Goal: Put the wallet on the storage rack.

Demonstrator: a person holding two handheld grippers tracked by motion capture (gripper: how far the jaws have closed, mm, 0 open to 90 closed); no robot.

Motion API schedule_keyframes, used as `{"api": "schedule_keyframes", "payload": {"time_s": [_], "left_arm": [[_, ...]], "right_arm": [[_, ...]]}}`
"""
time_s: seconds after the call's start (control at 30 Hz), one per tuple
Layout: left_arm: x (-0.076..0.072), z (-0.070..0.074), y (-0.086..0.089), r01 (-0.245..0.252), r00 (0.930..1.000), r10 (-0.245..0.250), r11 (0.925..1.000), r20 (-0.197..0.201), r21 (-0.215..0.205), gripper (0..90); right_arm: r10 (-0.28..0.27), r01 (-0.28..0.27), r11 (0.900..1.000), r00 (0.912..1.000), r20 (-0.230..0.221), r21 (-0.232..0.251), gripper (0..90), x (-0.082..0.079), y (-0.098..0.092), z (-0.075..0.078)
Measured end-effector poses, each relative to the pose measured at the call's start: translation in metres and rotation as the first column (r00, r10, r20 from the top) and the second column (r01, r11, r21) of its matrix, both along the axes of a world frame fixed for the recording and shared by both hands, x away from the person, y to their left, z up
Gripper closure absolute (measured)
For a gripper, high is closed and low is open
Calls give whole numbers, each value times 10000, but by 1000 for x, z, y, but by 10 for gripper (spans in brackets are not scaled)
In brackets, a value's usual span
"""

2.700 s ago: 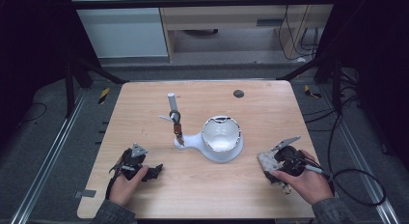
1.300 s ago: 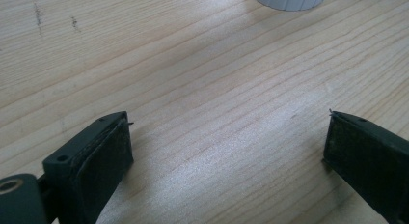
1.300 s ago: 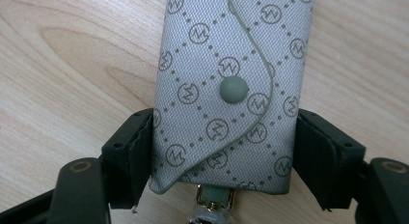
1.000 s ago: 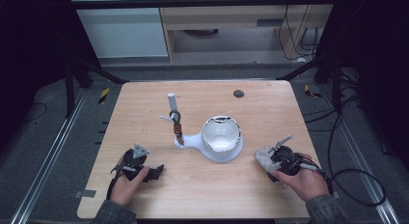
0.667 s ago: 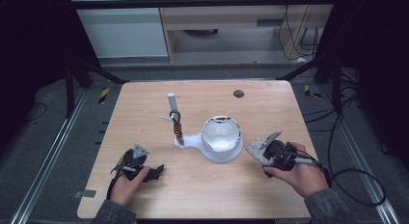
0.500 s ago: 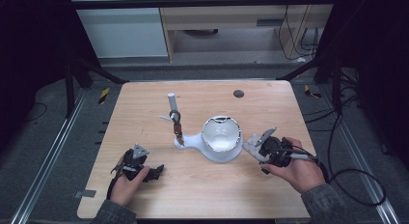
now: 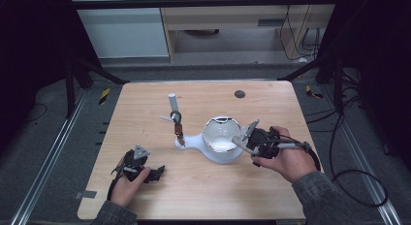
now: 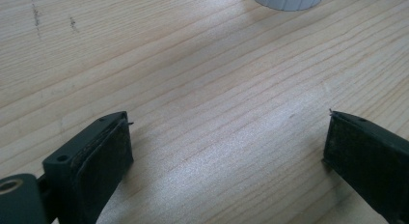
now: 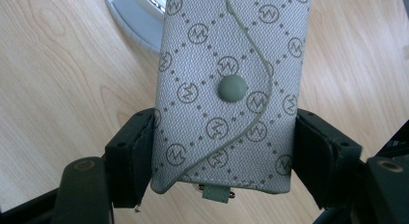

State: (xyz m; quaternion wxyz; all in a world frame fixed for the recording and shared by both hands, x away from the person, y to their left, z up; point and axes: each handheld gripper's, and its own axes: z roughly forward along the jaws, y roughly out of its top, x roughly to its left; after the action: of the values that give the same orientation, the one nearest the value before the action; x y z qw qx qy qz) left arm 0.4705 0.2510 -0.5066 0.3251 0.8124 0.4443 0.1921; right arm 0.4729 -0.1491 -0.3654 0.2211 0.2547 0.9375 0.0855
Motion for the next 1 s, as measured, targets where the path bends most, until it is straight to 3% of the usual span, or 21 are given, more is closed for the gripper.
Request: {"api": "schedule_keyframes", "payload": {"time_s": [0.37,1.0], "left_arm": [[0,0,0,18,10000,-18,10000,-15,-3,23],[0,0,-1,-1,10000,2,10000,4,-49,23]], "right_arm": [[515,-521,9980,9985,-185,-350,294,15,28,1],[836,-862,9946,9954,-470,-570,294,26,47,-3]]}}
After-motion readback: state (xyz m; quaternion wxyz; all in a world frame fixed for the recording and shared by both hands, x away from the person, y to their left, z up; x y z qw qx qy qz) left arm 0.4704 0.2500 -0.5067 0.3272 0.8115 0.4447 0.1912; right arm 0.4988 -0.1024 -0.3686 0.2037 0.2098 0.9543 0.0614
